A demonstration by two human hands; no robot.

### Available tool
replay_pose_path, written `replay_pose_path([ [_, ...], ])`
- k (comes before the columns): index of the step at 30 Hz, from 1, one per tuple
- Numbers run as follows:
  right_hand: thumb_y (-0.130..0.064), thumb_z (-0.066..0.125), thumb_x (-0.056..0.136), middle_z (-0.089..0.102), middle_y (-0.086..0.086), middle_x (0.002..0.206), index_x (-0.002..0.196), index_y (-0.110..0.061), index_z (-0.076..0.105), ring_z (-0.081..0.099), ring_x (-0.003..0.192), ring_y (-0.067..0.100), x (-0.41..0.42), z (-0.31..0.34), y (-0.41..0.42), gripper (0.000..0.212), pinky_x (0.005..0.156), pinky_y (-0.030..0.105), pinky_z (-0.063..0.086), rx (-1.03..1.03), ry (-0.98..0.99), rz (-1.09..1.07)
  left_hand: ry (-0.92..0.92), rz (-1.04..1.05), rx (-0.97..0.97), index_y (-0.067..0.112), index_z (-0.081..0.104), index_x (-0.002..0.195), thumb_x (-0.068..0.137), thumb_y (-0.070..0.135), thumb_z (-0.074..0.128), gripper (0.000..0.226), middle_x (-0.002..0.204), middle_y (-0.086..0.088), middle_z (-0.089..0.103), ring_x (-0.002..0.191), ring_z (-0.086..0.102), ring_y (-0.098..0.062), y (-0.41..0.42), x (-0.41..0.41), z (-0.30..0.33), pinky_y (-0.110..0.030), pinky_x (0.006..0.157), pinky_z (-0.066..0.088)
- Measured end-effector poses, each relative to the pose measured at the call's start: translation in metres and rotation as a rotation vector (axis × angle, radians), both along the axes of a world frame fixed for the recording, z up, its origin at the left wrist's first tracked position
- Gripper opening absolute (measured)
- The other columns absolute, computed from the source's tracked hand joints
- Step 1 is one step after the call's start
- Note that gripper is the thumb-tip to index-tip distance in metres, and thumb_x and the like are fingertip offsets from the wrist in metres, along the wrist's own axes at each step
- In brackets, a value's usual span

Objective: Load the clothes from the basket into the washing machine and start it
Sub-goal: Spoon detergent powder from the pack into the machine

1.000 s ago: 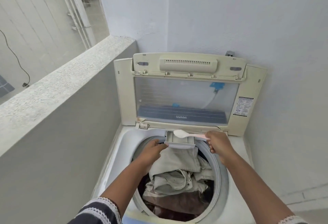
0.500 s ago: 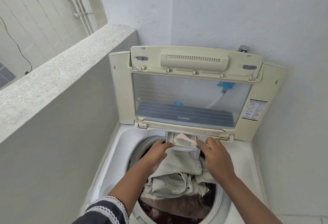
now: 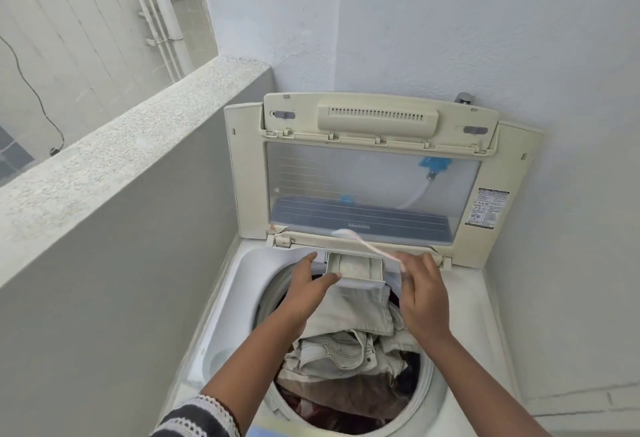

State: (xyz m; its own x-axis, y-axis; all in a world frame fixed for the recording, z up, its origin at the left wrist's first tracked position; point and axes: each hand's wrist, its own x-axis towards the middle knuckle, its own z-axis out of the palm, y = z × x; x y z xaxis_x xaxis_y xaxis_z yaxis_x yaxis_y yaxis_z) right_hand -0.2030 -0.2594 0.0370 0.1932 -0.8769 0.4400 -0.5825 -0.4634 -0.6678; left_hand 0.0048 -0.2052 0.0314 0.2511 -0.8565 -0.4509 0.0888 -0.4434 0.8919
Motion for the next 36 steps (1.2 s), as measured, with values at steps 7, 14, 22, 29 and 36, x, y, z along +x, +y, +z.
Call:
replay_pose_path([
  [7, -0.004, 0.046, 0.103, 0.055, 0.004, 0.089, 0.118, -0.018, 0.067, 0.045, 0.067, 0.013, 0.072, 0.08, 0.023, 0.029, 0.059, 0.019, 0.034, 0.06, -0.361, 0.179, -0.271, 0.216, -0.269, 0.033, 0.047, 0.138, 0.093, 0.024, 0.067, 0.051, 0.142, 0.009, 0.042, 0.127, 0.041, -0.004, 0.056, 0.038, 0.08, -0.028, 0.105, 0.034],
  [14, -0.011, 0.045, 0.103, 0.055, -0.007, 0.091, 0.114, -0.018, 0.067, 0.045, 0.066, 0.013, 0.159, 0.154, 0.066, 0.025, 0.06, 0.038, 0.04, 0.025, -0.526, 0.399, -0.75, 0.295, -0.521, 0.029, 0.053, 0.131, 0.09, 0.031, 0.066, 0.043, 0.148, 0.007, 0.033, 0.145, 0.027, -0.007, 0.151, 0.086, 0.169, -0.025, 0.115, 0.026],
  [22, -0.011, 0.046, 0.102, 0.058, 0.006, 0.092, 0.112, -0.01, 0.068, 0.051, 0.074, 0.017, 0.253, 0.238, 0.135, 0.025, 0.067, 0.028, 0.043, -0.16, -0.512, 0.675, -1.355, 0.558, -0.612, 0.021, 0.056, 0.13, 0.087, 0.026, 0.068, 0.045, 0.161, -0.008, 0.017, 0.153, 0.004, -0.022, 0.267, 0.137, 0.244, -0.035, 0.123, 0.01],
  [29, -0.022, 0.048, 0.1, 0.047, -0.006, 0.086, 0.108, -0.025, 0.069, 0.049, 0.068, 0.014, 0.32, 0.256, 0.188, 0.023, 0.058, 0.031, 0.04, -0.331, -0.115, 0.813, -1.304, 0.898, -0.472, 0.017, 0.003, 0.157, 0.073, 0.052, 0.082, 0.121, 0.165, -0.008, -0.006, 0.153, -0.007, -0.023, 0.338, 0.216, 0.215, -0.049, 0.123, 0.012],
  [36, -0.017, 0.044, 0.098, 0.049, 0.0, 0.094, 0.11, -0.024, 0.064, 0.053, 0.079, 0.025, 0.357, 0.256, 0.215, 0.024, 0.058, 0.03, 0.035, -0.427, 0.192, 0.745, -0.873, 0.681, -0.377, 0.045, -0.032, 0.146, 0.061, 0.05, 0.089, 0.148, 0.163, 0.014, -0.017, 0.152, 0.007, -0.01, 0.348, 0.256, 0.189, -0.038, 0.117, 0.027],
])
